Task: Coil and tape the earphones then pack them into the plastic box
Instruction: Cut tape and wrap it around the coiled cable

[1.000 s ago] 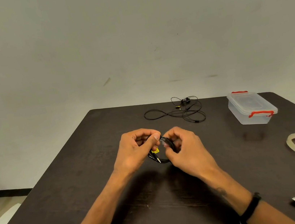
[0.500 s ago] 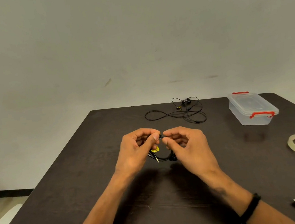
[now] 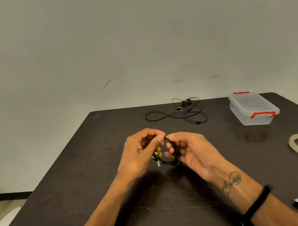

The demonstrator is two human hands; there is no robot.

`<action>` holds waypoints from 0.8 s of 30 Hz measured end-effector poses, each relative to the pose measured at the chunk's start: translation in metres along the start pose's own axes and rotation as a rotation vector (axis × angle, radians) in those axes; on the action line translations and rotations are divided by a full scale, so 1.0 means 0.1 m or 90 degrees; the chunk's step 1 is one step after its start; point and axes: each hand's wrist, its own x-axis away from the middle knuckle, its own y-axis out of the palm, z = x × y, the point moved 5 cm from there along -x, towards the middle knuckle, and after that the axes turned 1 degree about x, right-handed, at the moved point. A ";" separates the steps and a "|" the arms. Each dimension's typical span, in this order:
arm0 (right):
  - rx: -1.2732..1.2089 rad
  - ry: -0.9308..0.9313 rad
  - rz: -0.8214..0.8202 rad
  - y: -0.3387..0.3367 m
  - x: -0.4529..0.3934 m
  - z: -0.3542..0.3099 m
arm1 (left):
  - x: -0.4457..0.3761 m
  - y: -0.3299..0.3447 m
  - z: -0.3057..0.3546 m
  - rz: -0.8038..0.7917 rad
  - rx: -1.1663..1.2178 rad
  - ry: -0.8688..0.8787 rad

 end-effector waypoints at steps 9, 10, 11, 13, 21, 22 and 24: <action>0.621 -0.375 0.093 0.05 0.09 -0.15 | 0.00 -0.06 -0.05 0.073 0.030 -0.036; 0.648 -0.414 0.105 0.07 0.10 -0.15 | 0.01 -0.06 -0.04 0.074 0.023 -0.034; 0.664 -0.441 0.116 0.08 0.12 -0.16 | 0.01 -0.07 -0.04 0.076 0.016 -0.035; 0.665 -0.452 0.137 0.06 0.11 -0.17 | 0.01 -0.09 -0.03 0.083 0.008 -0.044; 0.674 -0.372 0.216 -0.02 0.01 -0.13 | 0.06 -0.18 -0.24 0.101 0.060 -0.202; 0.664 -0.358 0.213 0.00 -0.01 -0.12 | 0.09 -0.22 -0.27 0.106 0.075 -0.218; 0.648 -0.305 0.176 0.09 -0.08 -0.08 | 0.18 -0.36 -0.30 0.122 0.085 -0.243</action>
